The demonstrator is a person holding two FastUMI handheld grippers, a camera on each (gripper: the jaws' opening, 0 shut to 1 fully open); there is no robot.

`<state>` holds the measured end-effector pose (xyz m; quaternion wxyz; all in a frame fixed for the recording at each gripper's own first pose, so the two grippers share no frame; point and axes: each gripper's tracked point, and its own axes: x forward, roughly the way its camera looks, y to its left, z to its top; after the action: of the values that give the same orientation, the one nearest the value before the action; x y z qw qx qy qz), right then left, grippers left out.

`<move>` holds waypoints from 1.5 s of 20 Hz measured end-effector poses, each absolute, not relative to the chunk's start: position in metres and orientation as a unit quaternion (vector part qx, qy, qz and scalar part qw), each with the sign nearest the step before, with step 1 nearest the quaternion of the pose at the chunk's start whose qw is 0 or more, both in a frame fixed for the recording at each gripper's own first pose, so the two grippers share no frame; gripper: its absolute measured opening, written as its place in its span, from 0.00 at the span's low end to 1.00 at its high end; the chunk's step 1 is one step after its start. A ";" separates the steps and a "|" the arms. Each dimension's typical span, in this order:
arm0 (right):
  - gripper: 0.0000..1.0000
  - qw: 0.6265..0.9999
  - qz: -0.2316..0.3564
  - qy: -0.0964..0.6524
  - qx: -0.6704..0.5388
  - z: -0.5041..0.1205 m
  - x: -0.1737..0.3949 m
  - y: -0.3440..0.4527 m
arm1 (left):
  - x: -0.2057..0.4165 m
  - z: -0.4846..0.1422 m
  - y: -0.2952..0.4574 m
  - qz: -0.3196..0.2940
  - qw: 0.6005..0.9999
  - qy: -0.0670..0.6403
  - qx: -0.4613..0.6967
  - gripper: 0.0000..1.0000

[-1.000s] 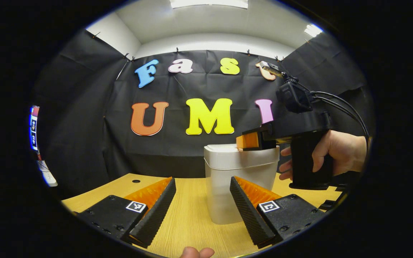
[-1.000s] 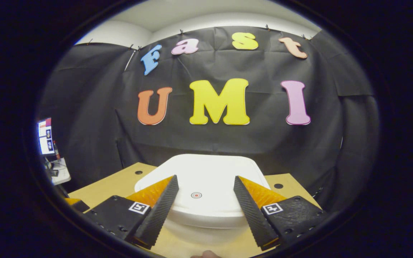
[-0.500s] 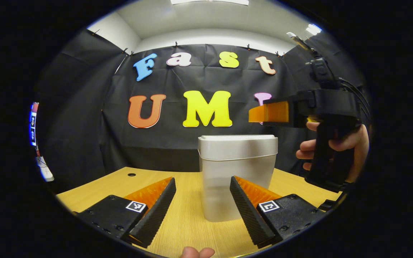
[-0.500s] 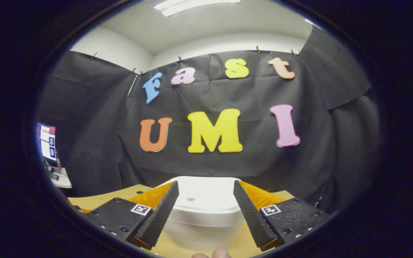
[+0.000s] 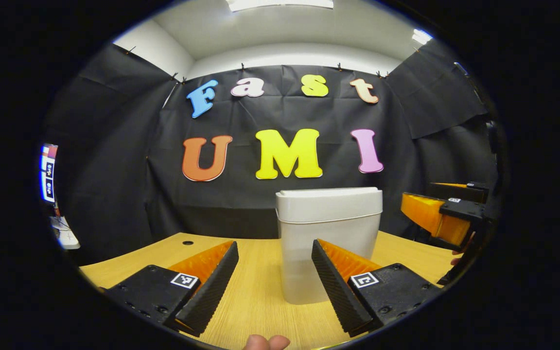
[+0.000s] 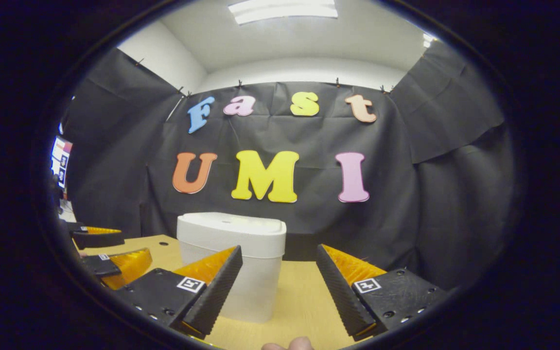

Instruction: Press the lid of the desktop garbage bin to open it, pick up the crumpled paper on the desktop and throw it into the bin, then pick up the pop can on the desktop and drop it into the bin, and finally close the garbage bin lid.

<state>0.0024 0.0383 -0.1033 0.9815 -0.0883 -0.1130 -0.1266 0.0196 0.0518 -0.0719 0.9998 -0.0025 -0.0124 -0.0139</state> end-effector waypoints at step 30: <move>0.95 0.980 -0.154 -0.102 -0.070 -0.139 -0.019 0.042 | 0.016 -0.069 0.052 -0.040 0.998 -0.002 -0.041 0.97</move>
<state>-0.0190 0.0421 -0.1390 0.9803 -0.0703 -0.1022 -0.1537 0.0156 0.0519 -0.0686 0.9984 -0.0412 -0.0022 -0.0397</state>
